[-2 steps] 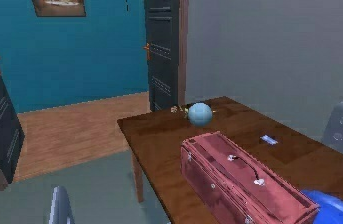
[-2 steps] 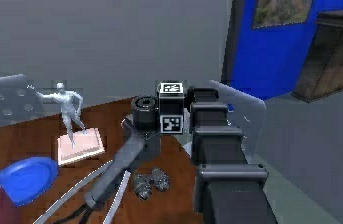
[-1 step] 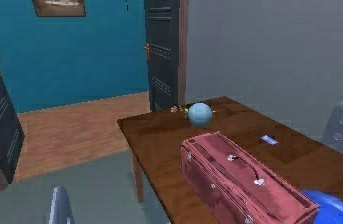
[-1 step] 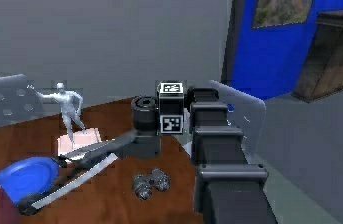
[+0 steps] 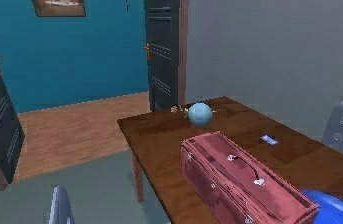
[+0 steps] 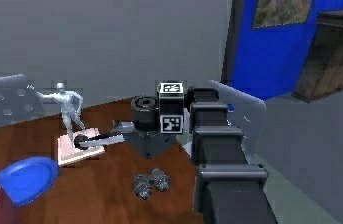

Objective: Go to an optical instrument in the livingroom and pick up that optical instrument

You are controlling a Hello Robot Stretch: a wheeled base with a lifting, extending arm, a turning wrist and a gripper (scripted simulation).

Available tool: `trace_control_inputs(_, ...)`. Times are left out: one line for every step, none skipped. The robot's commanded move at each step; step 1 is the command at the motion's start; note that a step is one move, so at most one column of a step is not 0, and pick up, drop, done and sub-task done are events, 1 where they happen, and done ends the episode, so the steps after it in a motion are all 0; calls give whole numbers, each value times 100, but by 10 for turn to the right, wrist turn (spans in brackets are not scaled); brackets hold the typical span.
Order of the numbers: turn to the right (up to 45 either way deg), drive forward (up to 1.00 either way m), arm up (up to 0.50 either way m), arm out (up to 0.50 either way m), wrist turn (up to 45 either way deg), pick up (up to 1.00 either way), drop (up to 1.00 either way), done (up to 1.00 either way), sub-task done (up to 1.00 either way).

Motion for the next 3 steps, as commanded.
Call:
trace_control_inputs(0, 0, 0, 0, 210, 0, 0, 0, 0)
trace_control_inputs(0, 0, -28, 0, 0, 0, 0, 0, 0)
trace_control_inputs(0, 0, 0, 0, 0, 100, 0, 0, 0)
